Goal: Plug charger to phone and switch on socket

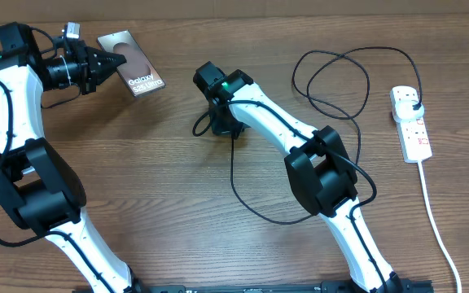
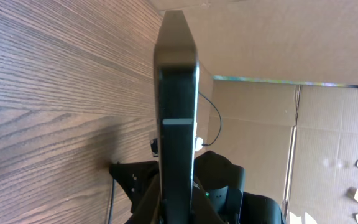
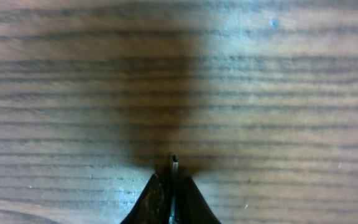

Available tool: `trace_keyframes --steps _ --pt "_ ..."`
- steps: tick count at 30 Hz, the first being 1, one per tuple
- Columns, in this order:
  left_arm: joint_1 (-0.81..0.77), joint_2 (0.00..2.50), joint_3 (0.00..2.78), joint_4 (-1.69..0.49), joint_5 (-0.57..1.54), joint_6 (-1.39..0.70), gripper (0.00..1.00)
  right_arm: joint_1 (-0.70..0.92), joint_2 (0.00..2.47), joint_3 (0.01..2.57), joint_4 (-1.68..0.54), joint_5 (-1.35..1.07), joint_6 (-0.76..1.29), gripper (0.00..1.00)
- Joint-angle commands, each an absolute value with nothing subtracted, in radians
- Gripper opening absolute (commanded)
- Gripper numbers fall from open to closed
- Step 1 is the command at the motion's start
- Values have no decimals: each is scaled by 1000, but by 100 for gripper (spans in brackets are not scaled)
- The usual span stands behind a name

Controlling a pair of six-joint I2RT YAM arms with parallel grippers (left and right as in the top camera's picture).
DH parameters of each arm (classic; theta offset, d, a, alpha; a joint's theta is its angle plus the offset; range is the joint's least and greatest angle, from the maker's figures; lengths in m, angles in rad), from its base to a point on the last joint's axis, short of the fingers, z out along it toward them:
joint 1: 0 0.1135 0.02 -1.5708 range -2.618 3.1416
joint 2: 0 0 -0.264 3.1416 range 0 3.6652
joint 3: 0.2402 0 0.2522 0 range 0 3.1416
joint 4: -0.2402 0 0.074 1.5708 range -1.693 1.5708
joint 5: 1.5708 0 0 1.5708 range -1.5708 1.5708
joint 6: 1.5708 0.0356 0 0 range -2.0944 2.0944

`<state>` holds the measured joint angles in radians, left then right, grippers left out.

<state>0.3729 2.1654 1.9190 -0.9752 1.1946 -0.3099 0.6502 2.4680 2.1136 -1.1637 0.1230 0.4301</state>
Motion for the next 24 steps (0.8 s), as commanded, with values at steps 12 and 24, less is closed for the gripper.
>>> trace_keyframes --steps 12,24 --pt "372 2134 1919 -995 1234 -279 4 644 2532 2091 -1230 4 503 13" --pt "372 2134 1919 -1017 1230 -264 4 639 2532 2092 -1234 -11 527 4"
